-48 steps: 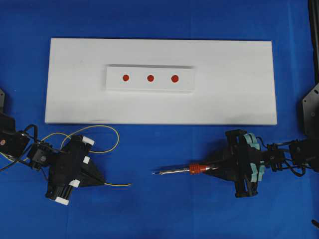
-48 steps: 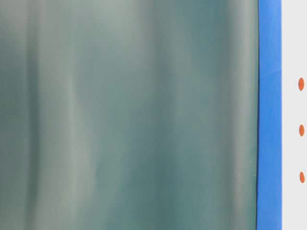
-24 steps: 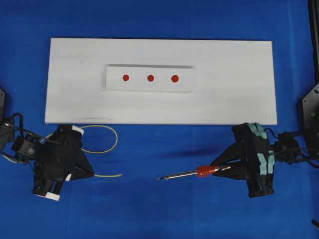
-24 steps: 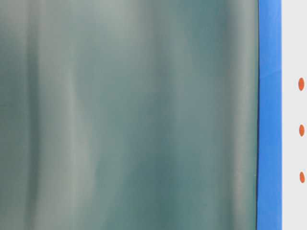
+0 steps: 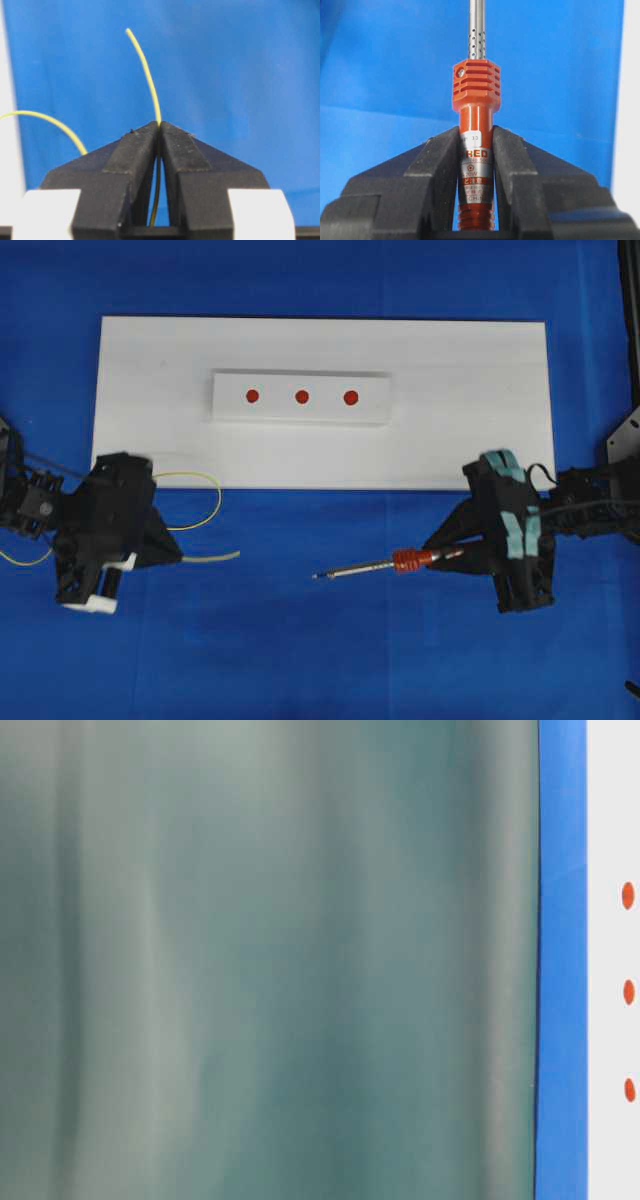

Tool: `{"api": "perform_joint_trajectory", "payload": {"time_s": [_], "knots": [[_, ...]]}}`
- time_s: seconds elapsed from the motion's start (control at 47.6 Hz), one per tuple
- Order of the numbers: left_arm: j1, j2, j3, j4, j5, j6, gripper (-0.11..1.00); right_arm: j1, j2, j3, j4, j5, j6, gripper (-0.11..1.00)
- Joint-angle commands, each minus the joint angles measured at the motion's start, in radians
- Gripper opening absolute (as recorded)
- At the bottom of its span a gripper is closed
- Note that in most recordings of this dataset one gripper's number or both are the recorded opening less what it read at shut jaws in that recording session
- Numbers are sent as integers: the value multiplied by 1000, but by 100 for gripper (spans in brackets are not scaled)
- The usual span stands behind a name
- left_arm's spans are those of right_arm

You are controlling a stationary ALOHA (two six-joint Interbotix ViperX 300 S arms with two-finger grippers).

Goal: Touch the tip of the soldering iron to the tip of the solder at the mark.
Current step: 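Lift both tools and bring them over the red dots on the strip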

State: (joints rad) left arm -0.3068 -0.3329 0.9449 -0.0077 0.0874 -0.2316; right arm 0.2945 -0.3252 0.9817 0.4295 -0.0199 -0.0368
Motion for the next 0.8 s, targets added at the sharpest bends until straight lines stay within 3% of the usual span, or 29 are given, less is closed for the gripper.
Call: {"api": "perform_joint_trajectory", "payload": {"time_s": [0.0,0.189,0.399,0.568,0.778], "knots": [[51,-11,-44,2,26,-17,3,-61,-12,-43,-8,60,-3,6],[176,9,-92,6,147,-29,3,-189,-12,-86,-55,176,-3,6],[285,44,-140,15,186,-15,3,-345,-9,-129,-118,259,0,6],[357,67,-175,15,187,46,3,-437,8,-153,-150,302,-2,6],[413,109,-227,17,187,107,3,-489,32,-178,-187,322,0,6]]}}
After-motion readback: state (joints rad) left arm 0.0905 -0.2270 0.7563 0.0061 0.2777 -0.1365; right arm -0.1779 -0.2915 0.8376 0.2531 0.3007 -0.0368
